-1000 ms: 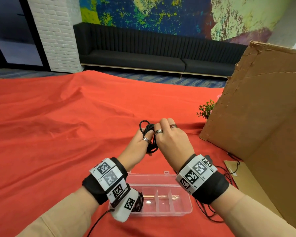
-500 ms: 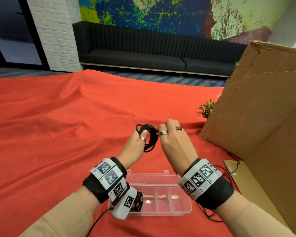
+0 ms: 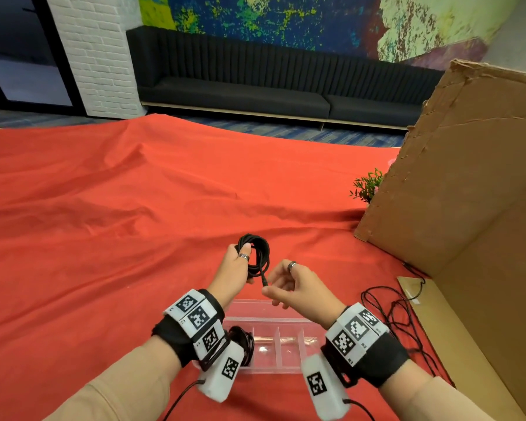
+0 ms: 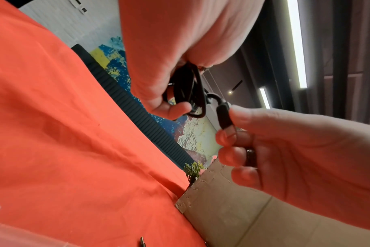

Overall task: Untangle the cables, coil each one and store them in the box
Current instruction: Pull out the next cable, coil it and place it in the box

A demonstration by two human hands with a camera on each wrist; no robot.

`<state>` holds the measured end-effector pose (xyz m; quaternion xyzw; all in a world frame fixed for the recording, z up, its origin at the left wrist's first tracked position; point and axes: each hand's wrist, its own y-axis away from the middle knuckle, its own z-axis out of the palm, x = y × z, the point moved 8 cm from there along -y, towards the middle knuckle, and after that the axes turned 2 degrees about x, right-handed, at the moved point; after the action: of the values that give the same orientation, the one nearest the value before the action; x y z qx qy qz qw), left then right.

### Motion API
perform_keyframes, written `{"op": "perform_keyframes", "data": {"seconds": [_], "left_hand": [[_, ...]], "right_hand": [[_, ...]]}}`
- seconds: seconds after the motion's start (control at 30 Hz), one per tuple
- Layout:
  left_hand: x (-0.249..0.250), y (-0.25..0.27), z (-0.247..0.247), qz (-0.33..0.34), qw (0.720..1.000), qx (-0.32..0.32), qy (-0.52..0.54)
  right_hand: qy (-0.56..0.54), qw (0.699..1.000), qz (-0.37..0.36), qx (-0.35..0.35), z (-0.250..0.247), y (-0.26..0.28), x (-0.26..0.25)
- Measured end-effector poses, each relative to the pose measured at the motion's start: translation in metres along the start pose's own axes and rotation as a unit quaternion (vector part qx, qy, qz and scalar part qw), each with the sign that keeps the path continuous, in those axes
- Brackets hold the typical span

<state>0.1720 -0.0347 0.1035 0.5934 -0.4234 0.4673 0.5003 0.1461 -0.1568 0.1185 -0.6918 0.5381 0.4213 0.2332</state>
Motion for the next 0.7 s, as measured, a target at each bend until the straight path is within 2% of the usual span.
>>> {"op": "perform_keyframes", "data": {"seconds": [0.1, 0.27, 0.33, 0.43, 0.57, 0.7], "left_hand": [[-0.004, 0.001, 0.004, -0.008, 0.999, -0.003, 0.031], [-0.012, -0.001, 0.007, -0.049, 0.992, -0.002, 0.114], [-0.013, 0.001, 0.009, -0.068, 0.982, -0.003, 0.176], [-0.012, 0.002, 0.014, -0.084, 0.970, -0.028, 0.226], [-0.030, 0.008, 0.021, -0.130, 0.969, -0.069, 0.200], [-0.067, 0.020, 0.031, -0.177, 0.969, -0.116, 0.128]], "right_hand": [[-0.097, 0.995, 0.031, -0.021, 0.005, -0.002, 0.006], [-0.094, 0.995, 0.034, 0.003, 0.002, -0.009, 0.010], [-0.126, 0.990, 0.056, 0.022, -0.001, -0.013, 0.015], [-0.212, 0.975, 0.059, 0.015, 0.003, -0.013, 0.015], [-0.274, 0.959, 0.067, -0.012, 0.006, -0.009, 0.027], [-0.198, 0.971, 0.102, -0.083, 0.021, 0.001, 0.064]]}}
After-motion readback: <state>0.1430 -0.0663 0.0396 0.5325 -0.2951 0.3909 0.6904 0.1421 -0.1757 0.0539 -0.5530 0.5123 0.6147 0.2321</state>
